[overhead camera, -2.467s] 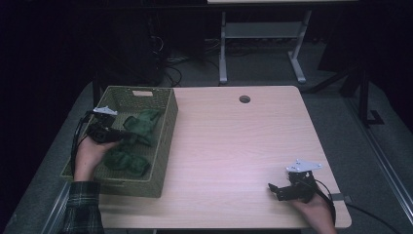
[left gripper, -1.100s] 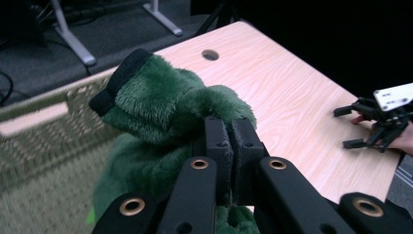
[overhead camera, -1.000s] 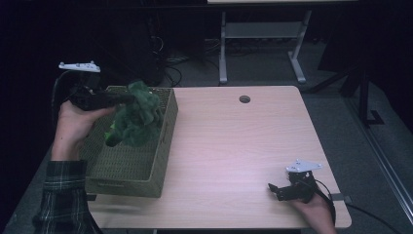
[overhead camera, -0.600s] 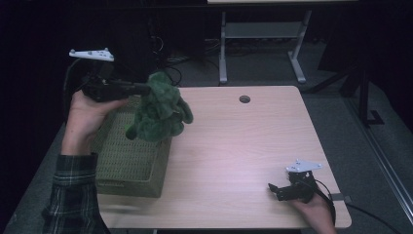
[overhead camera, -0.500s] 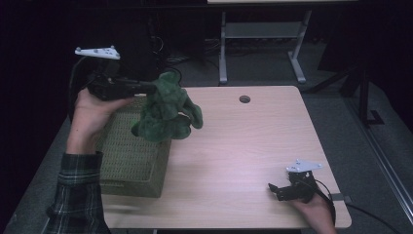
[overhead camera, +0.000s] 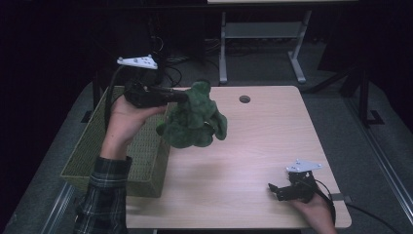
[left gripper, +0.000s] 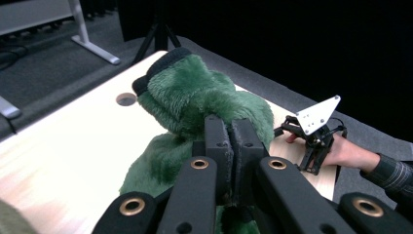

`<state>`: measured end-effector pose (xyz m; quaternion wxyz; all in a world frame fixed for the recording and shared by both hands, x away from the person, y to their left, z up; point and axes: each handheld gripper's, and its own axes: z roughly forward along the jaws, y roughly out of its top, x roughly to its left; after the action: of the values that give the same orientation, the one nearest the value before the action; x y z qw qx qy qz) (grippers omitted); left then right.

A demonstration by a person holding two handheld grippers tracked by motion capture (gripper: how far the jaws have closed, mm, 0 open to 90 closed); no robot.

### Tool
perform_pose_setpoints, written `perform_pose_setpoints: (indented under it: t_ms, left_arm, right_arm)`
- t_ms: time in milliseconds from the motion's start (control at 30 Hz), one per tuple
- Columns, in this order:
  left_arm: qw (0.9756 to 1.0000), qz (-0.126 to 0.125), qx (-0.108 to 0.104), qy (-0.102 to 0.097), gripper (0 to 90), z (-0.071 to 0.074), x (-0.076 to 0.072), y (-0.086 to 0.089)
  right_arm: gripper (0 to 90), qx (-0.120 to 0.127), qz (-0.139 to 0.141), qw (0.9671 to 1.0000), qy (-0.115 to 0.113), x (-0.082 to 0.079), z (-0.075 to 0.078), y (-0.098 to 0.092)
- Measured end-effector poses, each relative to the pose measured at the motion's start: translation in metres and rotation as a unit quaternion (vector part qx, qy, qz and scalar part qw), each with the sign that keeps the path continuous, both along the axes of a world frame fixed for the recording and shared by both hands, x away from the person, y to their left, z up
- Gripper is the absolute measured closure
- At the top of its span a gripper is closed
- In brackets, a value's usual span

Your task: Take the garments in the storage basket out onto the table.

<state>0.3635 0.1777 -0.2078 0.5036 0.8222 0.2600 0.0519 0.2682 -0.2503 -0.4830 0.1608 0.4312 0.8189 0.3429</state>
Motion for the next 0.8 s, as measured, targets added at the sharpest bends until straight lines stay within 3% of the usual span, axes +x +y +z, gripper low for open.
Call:
perform_pose_setpoints:
  t_ms: [333, 567, 800]
  left_arm:
    - [0.9995, -0.018, 0.006, 0.026, 87.8, -0.032, -0.002, -0.035]
    - [0.9989, -0.027, 0.018, 0.032, 87.9, -0.05, -0.009, -0.058]
    - [0.998, -0.044, 0.011, 0.045, 87.9, -0.066, -0.013, -0.082]
  right_arm:
    - [1.3, 0.0, 0.0, 1.0, 0.0, 0.0, 0.0, 0.0]
    - [1.2, -0.001, 0.0, 1.0, -0.001, 0.0, 0.0, 0.0]
    - [1.3, 0.0, 0.001, 1.0, -0.002, 0.0, 0.0, 0.0]
